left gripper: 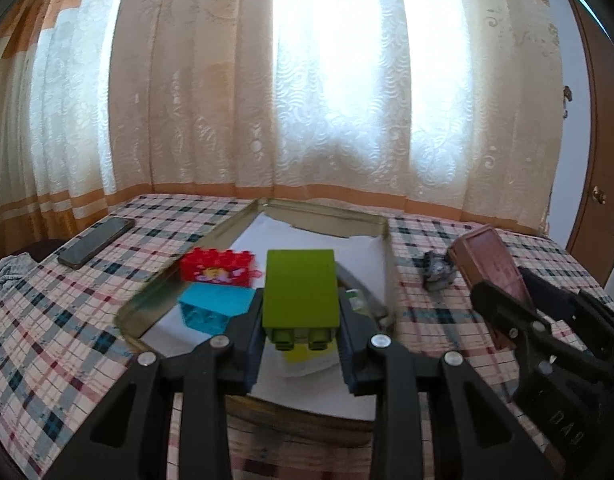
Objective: Organize rigid objects
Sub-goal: 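Lift and carry the green brick and copper card toward the gold tray, then lower the green brick into the tray with the left tool while the right tool drops the copper card in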
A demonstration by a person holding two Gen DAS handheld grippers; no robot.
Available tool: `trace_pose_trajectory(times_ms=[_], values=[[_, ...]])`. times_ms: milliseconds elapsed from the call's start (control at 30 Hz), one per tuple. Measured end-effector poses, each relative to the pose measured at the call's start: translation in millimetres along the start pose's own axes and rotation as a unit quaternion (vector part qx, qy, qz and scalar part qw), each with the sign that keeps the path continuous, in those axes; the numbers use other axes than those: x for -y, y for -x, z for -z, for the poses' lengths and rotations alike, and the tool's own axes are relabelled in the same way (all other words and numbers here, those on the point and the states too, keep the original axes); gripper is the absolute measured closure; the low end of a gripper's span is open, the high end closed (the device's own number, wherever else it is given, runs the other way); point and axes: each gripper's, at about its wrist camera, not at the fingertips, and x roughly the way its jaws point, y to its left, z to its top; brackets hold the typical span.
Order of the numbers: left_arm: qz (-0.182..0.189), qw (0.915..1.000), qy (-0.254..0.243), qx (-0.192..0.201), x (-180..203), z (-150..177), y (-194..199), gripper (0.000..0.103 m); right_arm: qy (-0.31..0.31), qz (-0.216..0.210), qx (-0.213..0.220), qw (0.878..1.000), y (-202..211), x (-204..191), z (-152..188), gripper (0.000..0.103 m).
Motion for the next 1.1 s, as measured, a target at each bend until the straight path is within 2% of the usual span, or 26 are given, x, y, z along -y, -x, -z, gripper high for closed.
trace_pose_trajectory(times_ms=[167, 367, 533, 933, 1033, 1100], values=[[-0.019, 0.9997, 0.010, -0.007, -23.9, -4.0, -4.2, 0.072, 0.009, -0.017, -0.013, 1.000, -13.3, -10.1, -4.8, 0.055], [-0.021, 0.9996, 0.007, -0.016, -37.3, -14.5, -10.6, 0.073, 0.005, -0.048, -0.035, 0.998, -32.8, -20.5, -17.3, 0.055], [-0.018, 0.9985, 0.015, -0.050, -49.7, -21.8, -30.9, 0.073, 0.004, -0.068, -0.055, 0.996, -54.6, -28.3, -29.9, 0.055], [-0.018, 0.9960, -0.006, -0.088, -52.7, -33.8, -60.8, 0.072, -0.008, -0.092, -0.102, 0.990, -104.3, -35.6, -35.8, 0.054], [-0.027, 0.9959, -0.005, -0.086, -52.7, -33.6, -61.4, 0.063, -0.022, -0.110, -0.112, 0.987, -111.5, -33.9, -34.1, 0.051], [-0.040, 0.9958, -0.005, -0.082, -52.4, -33.0, -59.1, 0.052, -0.024, -0.110, -0.107, 0.988, -108.9, -32.8, -34.6, 0.035]])
